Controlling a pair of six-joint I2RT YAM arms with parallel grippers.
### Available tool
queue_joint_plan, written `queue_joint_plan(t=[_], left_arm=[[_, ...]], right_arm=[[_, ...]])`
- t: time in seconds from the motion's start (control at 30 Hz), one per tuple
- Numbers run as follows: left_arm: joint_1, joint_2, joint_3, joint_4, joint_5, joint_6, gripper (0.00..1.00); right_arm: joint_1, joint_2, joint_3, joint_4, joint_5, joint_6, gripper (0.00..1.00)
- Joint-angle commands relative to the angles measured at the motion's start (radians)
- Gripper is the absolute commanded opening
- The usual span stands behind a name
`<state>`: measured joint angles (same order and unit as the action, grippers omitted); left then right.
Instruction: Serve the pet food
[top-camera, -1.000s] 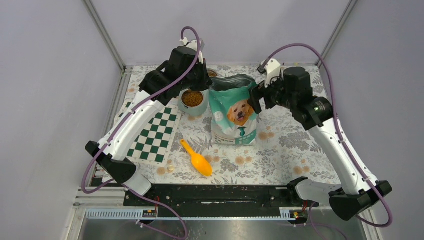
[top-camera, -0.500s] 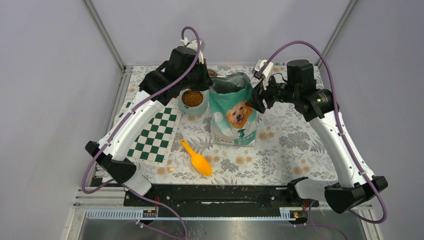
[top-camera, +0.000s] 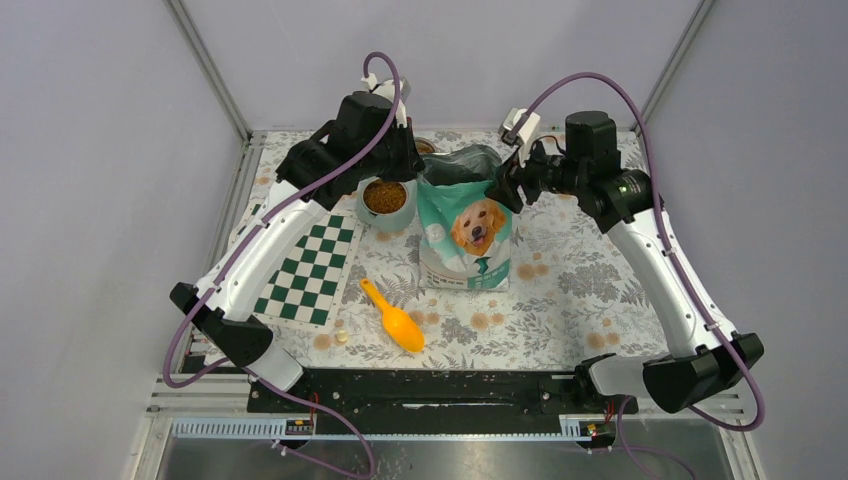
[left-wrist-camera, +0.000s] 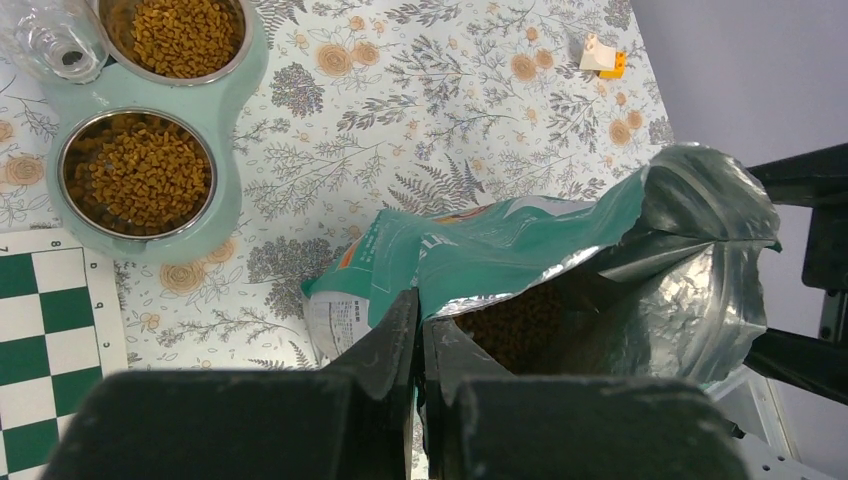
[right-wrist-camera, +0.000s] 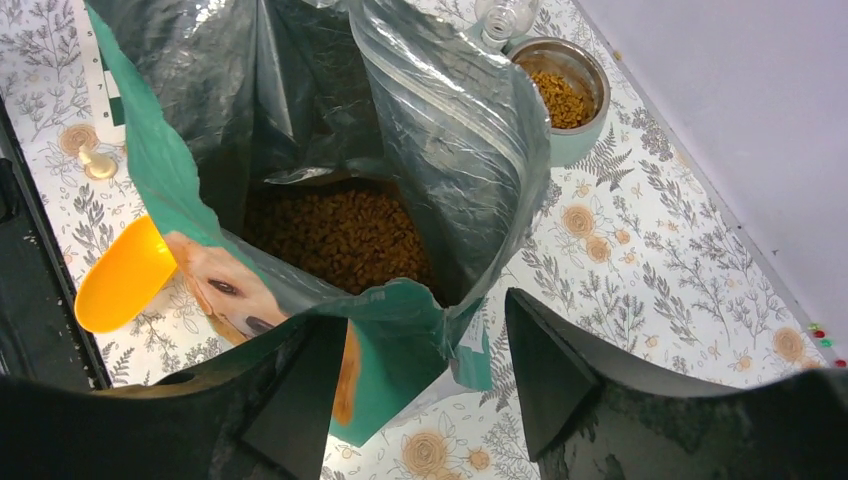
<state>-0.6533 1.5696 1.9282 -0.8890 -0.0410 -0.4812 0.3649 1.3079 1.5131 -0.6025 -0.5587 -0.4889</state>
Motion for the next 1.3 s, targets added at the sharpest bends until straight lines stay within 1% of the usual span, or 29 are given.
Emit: queue_joint_plan(t=[0.0, 0.03, 0.13, 0.23, 0.27, 0.3, 0.33, 0.37, 0.4, 0.43, 0.63, 0.7, 0.77, 0.83, 0.87, 0.9, 0.93, 1.0, 1.07, 1.13, 1.27], left_arm=[[0.017, -0.052, 0.084, 0.116, -0.003, 0.017, 0.0], [0.018, -0.051, 0.084, 0.116, -0.003, 0.018, 0.0], [0.017, -0.052, 0.087, 0.114, -0.005, 0.02, 0.0], [0.018, -0.057, 0.089, 0.114, -0.014, 0.024, 0.0], [0.021, -0.06, 0.09, 0.115, -0.019, 0.026, 0.0], [0.023, -0.063, 0.09, 0.114, -0.023, 0.03, 0.0], [0.026, -0.066, 0.09, 0.114, -0.026, 0.032, 0.0], [0.031, -0.069, 0.092, 0.115, -0.026, 0.035, 0.03], [0.035, -0.073, 0.093, 0.115, -0.026, 0.041, 0.08], [0.037, -0.075, 0.092, 0.118, -0.025, 0.048, 0.16], [0.069, -0.125, 0.078, 0.154, -0.002, 0.107, 0.58], [0.086, -0.157, 0.046, 0.185, 0.023, 0.15, 0.67], [0.108, -0.19, 0.003, 0.212, 0.115, 0.219, 0.71], [0.132, -0.228, -0.058, 0.232, 0.199, 0.328, 0.73], [0.16, -0.247, -0.096, 0.242, 0.25, 0.365, 0.74], [0.187, -0.265, -0.131, 0.254, 0.321, 0.387, 0.75], [0.216, -0.281, -0.166, 0.271, 0.41, 0.399, 0.76], [0.282, -0.298, -0.23, 0.309, 0.618, 0.418, 0.78], [0.317, -0.291, -0.269, 0.324, 0.78, 0.453, 0.81], [0.32, -0.266, -0.294, 0.326, 0.848, 0.502, 0.83], [0.321, -0.203, -0.324, 0.342, 0.926, 0.557, 0.84]], right_arm=[[-0.02, 0.025, 0.036, 0.06, -0.013, -0.009, 0.65], [-0.024, 0.028, 0.041, 0.06, -0.021, -0.012, 0.62], [-0.04, 0.03, 0.053, 0.058, -0.067, -0.016, 0.31], [-0.05, 0.016, 0.062, 0.016, -0.082, -0.042, 0.12], [-0.051, 0.009, 0.066, -0.007, -0.081, -0.064, 0.03], [-0.054, 0.002, 0.066, -0.023, -0.075, -0.074, 0.0], [-0.055, -0.005, 0.063, -0.033, -0.073, -0.083, 0.0], [-0.056, -0.011, 0.062, -0.045, -0.073, -0.092, 0.0], [-0.059, -0.014, 0.064, -0.059, -0.071, -0.101, 0.0], [-0.062, -0.017, 0.068, -0.074, -0.07, -0.108, 0.0], [-0.076, -0.034, 0.078, -0.085, -0.074, -0.124, 0.0], [-0.077, -0.039, 0.075, -0.085, -0.089, -0.128, 0.0], [-0.078, -0.04, 0.076, -0.086, -0.1, -0.117, 0.0], [-0.078, -0.044, 0.076, -0.085, -0.101, -0.096, 0.0], [-0.078, -0.048, 0.076, -0.085, -0.101, -0.087, 0.0], [-0.078, -0.053, 0.076, -0.086, -0.098, -0.076, 0.0], [-0.078, -0.056, 0.075, -0.085, -0.097, -0.066, 0.03], [-0.078, -0.066, 0.072, -0.085, -0.094, -0.057, 0.11], [-0.078, -0.07, 0.069, -0.085, -0.093, -0.051, 0.16], [-0.078, -0.064, 0.069, -0.085, -0.09, -0.044, 0.22], [-0.078, -0.054, 0.063, -0.085, -0.086, -0.026, 0.44]])
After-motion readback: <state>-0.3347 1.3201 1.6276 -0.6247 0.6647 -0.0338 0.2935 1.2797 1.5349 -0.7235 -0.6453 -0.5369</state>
